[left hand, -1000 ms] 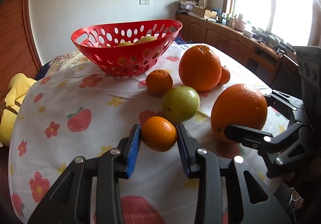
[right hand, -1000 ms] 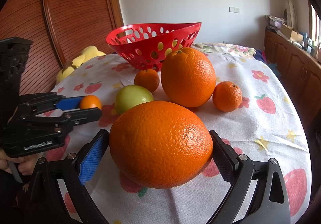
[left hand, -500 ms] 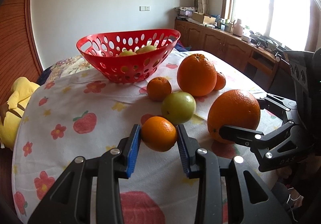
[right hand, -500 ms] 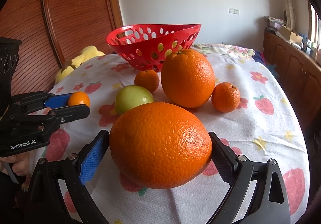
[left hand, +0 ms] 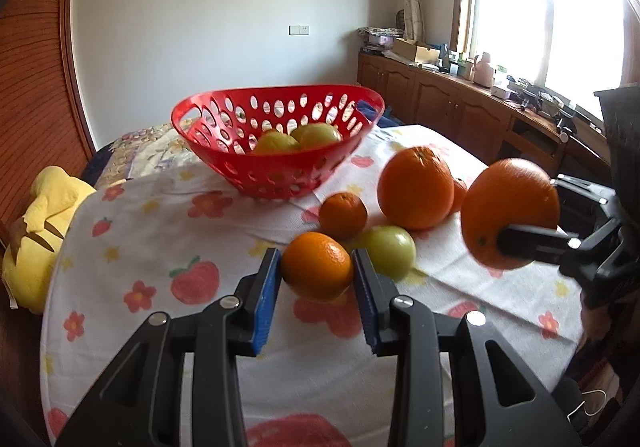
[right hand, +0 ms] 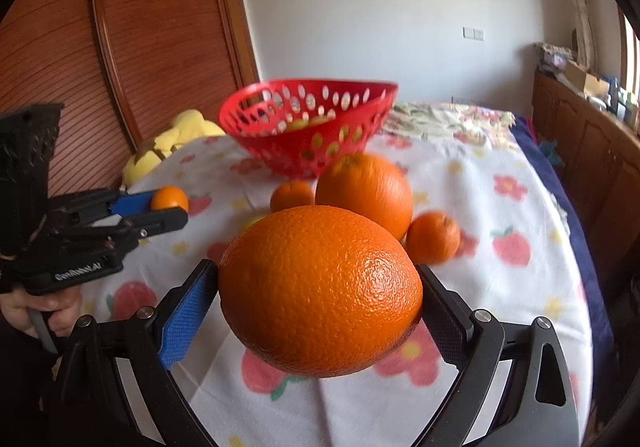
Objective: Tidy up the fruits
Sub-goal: 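Lift the large orange and tangerine and carry both over the red basket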
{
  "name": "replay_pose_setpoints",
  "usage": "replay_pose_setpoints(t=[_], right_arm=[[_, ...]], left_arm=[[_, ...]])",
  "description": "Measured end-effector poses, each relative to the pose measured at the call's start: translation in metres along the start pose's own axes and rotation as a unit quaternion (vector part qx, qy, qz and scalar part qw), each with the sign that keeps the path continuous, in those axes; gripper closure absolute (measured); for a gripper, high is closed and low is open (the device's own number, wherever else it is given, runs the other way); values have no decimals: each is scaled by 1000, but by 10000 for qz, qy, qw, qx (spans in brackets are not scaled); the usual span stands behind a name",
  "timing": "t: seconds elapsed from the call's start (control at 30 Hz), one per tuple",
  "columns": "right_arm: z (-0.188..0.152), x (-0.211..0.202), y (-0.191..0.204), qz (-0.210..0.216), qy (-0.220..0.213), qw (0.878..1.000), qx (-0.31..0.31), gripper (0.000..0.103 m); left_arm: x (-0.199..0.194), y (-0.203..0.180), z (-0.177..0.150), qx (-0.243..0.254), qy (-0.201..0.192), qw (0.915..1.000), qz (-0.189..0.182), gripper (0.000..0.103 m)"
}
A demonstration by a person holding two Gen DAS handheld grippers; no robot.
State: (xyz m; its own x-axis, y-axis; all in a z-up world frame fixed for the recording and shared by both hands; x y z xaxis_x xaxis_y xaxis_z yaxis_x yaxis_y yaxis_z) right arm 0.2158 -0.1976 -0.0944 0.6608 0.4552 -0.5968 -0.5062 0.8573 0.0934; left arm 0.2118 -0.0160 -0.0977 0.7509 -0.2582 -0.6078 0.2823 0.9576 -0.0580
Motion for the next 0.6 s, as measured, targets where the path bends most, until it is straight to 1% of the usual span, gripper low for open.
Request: replay_pose_setpoints(t=[0.3, 0.6], right_arm=[[52, -4, -10, 65, -221, 9995, -196, 6], [102, 21, -18, 180, -289, 9983, -470, 6]], left_arm=[[6, 16, 36, 14, -182, 9998, 51, 69], [25, 36, 69, -12, -220, 9996, 156, 69]])
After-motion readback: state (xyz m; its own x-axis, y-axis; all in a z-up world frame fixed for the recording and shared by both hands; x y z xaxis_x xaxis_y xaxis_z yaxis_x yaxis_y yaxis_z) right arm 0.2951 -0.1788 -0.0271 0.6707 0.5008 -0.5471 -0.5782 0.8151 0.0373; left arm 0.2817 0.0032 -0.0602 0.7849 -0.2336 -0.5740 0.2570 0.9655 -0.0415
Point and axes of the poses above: each gripper's, at about its wrist camera, not at the fingertips, and x roughly the way its jaws point, y to its left, z to its top, the point moved 6 cm from there along x, roughly the way its jaws point, and after that the axes turned 1 degree about -x, right-handed, at the moved point
